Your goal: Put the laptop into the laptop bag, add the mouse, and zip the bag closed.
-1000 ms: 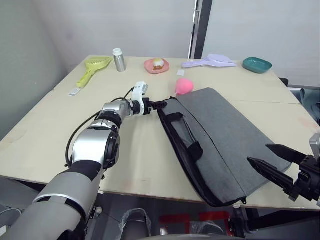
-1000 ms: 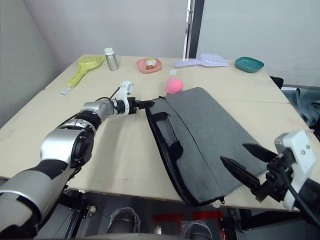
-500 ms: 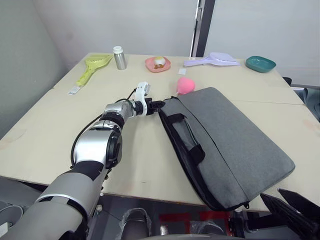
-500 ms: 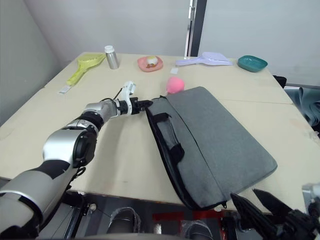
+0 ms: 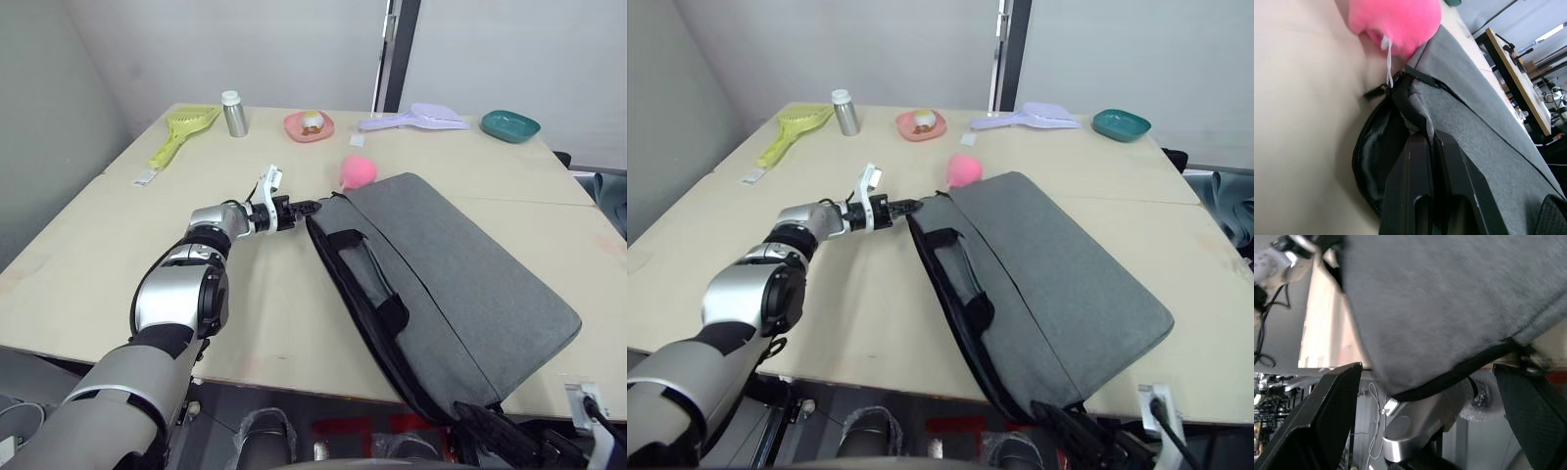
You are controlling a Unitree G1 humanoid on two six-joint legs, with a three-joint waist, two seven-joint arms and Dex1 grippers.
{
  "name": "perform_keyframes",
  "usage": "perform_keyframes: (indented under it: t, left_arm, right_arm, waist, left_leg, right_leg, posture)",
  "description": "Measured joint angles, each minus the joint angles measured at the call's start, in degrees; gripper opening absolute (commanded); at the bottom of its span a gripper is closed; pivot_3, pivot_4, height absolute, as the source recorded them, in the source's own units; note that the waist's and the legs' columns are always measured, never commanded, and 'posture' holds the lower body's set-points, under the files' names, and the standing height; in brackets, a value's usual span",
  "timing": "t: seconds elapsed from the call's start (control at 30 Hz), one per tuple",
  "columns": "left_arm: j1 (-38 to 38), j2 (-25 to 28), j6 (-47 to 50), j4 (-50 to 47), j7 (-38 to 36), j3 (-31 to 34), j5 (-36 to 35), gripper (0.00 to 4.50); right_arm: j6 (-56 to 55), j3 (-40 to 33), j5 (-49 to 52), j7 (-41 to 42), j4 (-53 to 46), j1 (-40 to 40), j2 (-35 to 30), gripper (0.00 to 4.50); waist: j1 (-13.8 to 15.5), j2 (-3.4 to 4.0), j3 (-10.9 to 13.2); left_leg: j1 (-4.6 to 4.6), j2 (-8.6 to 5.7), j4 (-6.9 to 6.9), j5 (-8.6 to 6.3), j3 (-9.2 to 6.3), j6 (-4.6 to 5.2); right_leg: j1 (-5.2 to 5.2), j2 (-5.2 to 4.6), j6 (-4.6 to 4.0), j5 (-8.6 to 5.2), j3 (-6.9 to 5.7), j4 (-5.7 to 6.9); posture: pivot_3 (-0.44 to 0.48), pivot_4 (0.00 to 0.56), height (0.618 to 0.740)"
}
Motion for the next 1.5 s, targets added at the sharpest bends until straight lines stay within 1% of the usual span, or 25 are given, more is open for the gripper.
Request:
perform_keyframes:
  t: [0.13, 0.3, 0.43, 0.47, 0.57, 0.7, 0.8, 0.83, 0.87, 0.9, 0.97, 1.03, 1.07, 1.17, 1.23, 1.3, 1.4, 1.5]
  left_arm:
    - [1.0, 0.9, 2.6, -3.0, -0.4, -0.2, -0.5, 0.00]
    - [2.6, 2.0, 6.5, -8.3, -0.7, -0.2, -2.4, 0.00]
    - [5.7, 2.6, 9.7, -13.6, -0.6, -0.2, -4.1, 0.00]
    - [6.1, 2.6, 10.3, -14.2, -0.5, -0.2, -4.5, 0.00]
    - [8.0, 3.2, 12.1, -17.6, 0.1, -0.2, -5.5, 0.00]
    - [10.9, 4.4, 14.9, -23.2, 1.1, -0.2, -7.4, 0.00]
    - [14.6, 7.0, 18.8, -30.8, 1.4, -0.3, -9.6, 0.00]
    - [17.0, 8.6, 21.4, -36.0, 1.5, -0.3, -10.8, 0.00]
    - [17.3, 8.8, 22.1, -36.8, 1.5, -0.3, -11.1, 0.00]
    - [20.5, 11.1, 24.5, -42.9, 1.5, -0.8, -12.1, 0.00]
    - [24.7, 14.0, 28.3, -50.9, 1.4, -1.3, -14.3, 0.00]
    - [27.3, 15.5, 31.4, -56.4, 1.4, -1.4, -16.5, 0.00]
    - [29.6, 17.3, 33.0, -60.3, 1.6, -1.5, -17.9, 0.00]
    - [37.3, 21.7, 35.7, -71.8, 1.6, -1.7, -20.9, 0.00]
    - [41.5, 22.8, 37.8, -77.8, 2.3, -0.7, -23.3, 0.00]
    - [44.4, 23.0, 39.2, -81.0, 3.7, 1.1, -25.4, 0.00]
    - [48.0, 23.0, 39.5, -83.2, 5.7, 2.6, -27.3, 0.00]
    - [50.0, 23.0, 38.6, -83.5, 6.9, 2.7, -27.8, 0.00]
  right_arm:
    - [-0.2, 0.4, 1.5, -1.4, 3.1, -4.3, -0.1, 3.32]
    - [-0.2, -0.2, 2.6, -1.5, 4.0, -5.2, -1.9, 1.59]
    - [-0.1, -1.7, 3.6, -1.1, 5.7, -6.9, -4.5, 0.18]
    - [-0.1, -2.1, 3.6, -1.0, 5.8, -7.3, -5.1, 0.04]
    - [0.1, -3.0, 3.6, -1.0, 7.2, -9.8, -7.9, 0.04]
    - [0.9, -4.2, 3.3, -1.9, 9.6, -15.6, -12.9, 0.04]
    - [2.3, -4.3, 1.7, -1.9, 12.0, -22.6, -18.2, 0.04]
    - [3.4, -3.8, 0.6, -1.9, 13.7, -27.0, -21.0, 0.04]
    - [3.4, -3.9, 0.5, -1.8, 14.2, -27.7, -21.4, 0.04]
    - [3.9, -1.9, -1.7, -1.0, 15.9, -32.1, -23.5, 0.04]
    - [4.7, 0.8, -5.0, 0.8, 18.7, -36.9, -25.8, 0.04]
    - [5.1, 2.8, -7.8, 2.5, 21.5, -39.9, -26.7, 0.04]
    - [5.3, 5.2, -9.9, 4.0, 23.6, -42.9, -27.2, 0.04]
    - [5.2, 11.0, -15.9, 9.6, 28.9, -50.4, -29.7, 0.04]
    - [4.3, 15.1, -20.8, 14.7, 32.5, -55.3, -31.5, 0.04]
    - [2.8, 18.5, -25.2, 19.1, 35.6, -59.4, -31.8, 0.04]
    - [1.8, 22.6, -29.8, 24.0, 39.5, -64.8, -31.6, 0.04]
    - [0.6, 24.8, -32.9, 27.2, 41.7, -67.7, -31.5, 0.04]
  waist:
    - [-0.4, -0.01, 0.0]
    - [-0.3, 0.04, 0.0]
    - [-0.3, 0.05, 0.0]
    - [-0.2, 0.05, 0.0]
    - [-0.4, 0.05, 0.0]
    - [-0.5, 0.07, 0.0]
    - [-1.0, 0.12, 0.0]
    - [-1.5, 0.14, 0.0]
    - [-1.5, 0.15, 0.1]
    - [-1.9, 0.17, 0.1]
    - [-2.1, 0.22, 0.1]
    - [-1.7, 0.26, 0.1]
    - [-1.6, 0.29, 0.1]
    - [-2.3, 0.34, 0.1]
    - [-2.5, 0.35, 0.1]
    - [-2.4, 0.34, 0.1]
    - [-2.6, 0.35, 0.1]
    - [-2.7, 0.34, 0.1]
  left_leg:
    - [0.32, 0.00, 0.04, 0.01, 0.01, 0.02]
    - [0.45, 0.01, 0.02, 0.01, 0.05, 0.02]
    - [0.47, 0.00, 0.02, 0.01, 0.12, 0.03]
    - [0.46, 0.00, 0.02, 0.01, 0.12, 0.03]
    - [0.50, 0.00, 0.04, 0.02, 0.15, 0.05]
    - [0.52, 0.00, 0.06, 0.03, 0.16, 0.06]
    - [0.52, 0.01, 0.11, 0.04, 0.19, 0.07]
    - [0.51, 0.02, 0.13, 0.05, 0.19, 0.07]
    - [0.50, 0.02, 0.13, 0.05, 0.19, 0.07]
    - [0.51, 0.11, 0.16, 0.06, 0.18, 0.07]
    - [0.48, 0.14, 0.11, 0.11, 0.17, 0.15]
    - [0.44, 0.14, 0.09, 0.19, 0.09, 0.27]
    - [0.44, 0.15, 0.10, 0.29, 0.08, 0.42]
    - [0.44, 0.14, 0.10, 0.28, 0.17, 0.44]
    - [0.45, 0.16, 0.11, 0.28, 0.16, 0.45]
    - [0.48, 0.18, 0.21, 0.29, 0.15, 0.46]
    - [0.51, 0.19, 0.38, 0.28, 0.16, 0.47]
    - [0.53, 0.20, 0.50, 0.28, 0.16, 0.50]
  right_leg:
    - [0.31, -0.01, -0.01, 0.04, 0.04, 0.02]
    - [0.34, 0.01, -0.04, 0.02, 0.07, 0.12]
    - [0.34, -0.01, -0.05, 0.02, 0.13, 0.11]
    - [0.34, -0.01, -0.05, 0.02, 0.12, 0.13]
    - [0.34, 0.00, -0.05, 0.02, 0.16, 0.17]
    - [0.33, 0.01, -0.05, 0.02, 0.19, 0.24]
    - [0.30, 0.03, -0.08, 0.01, 0.23, 0.31]
    - [0.29, 0.05, -0.10, 0.00, 0.23, 0.33]
    - [0.29, 0.05, -0.12, -0.01, 0.22, 0.34]
    - [0.28, 0.12, -0.17, -0.04, 0.21, 0.36]
    - [0.26, 0.16, -0.28, -0.12, 0.15, 0.38]
    - [0.25, 0.13, -0.41, -0.19, 0.11, 0.47]
    - [0.23, 0.13, -0.49, -0.24, 0.11, 0.52]
    - [0.18, 0.13, -0.51, -0.25, 0.07, 0.53]
    - [0.18, 0.14, -0.53, -0.26, 0.04, 0.57]
    - [0.18, 0.15, -0.58, -0.29, 0.04, 0.72]
    - [0.19, 0.15, -0.59, -0.30, 0.10, 0.87]
    - [0.20, 0.15, -0.60, -0.30, 0.14, 0.98]
  posture:
    - [0.000, 0.150, 0.740]
    - [0.000, 0.150, 0.740]
    - [0.000, 0.150, 0.740]
    - [0.000, 0.150, 0.740]
    - [0.000, 0.150, 0.740]
    - [0.000, 0.150, 0.740]
    - [0.000, 0.150, 0.740]
    - [0.000, 0.150, 0.740]
    - [0.000, 0.150, 0.740]
    - [0.000, 0.150, 0.740]
    - [0.000, 0.150, 0.740]
    - [0.000, 0.150, 0.740]
    - [0.000, 0.150, 0.740]
    - [0.000, 0.150, 0.740]
    - [0.000, 0.150, 0.740]
    - [0.000, 0.150, 0.740]
    - [0.000, 0.150, 0.740]
    - [0.000, 0.150, 0.740]
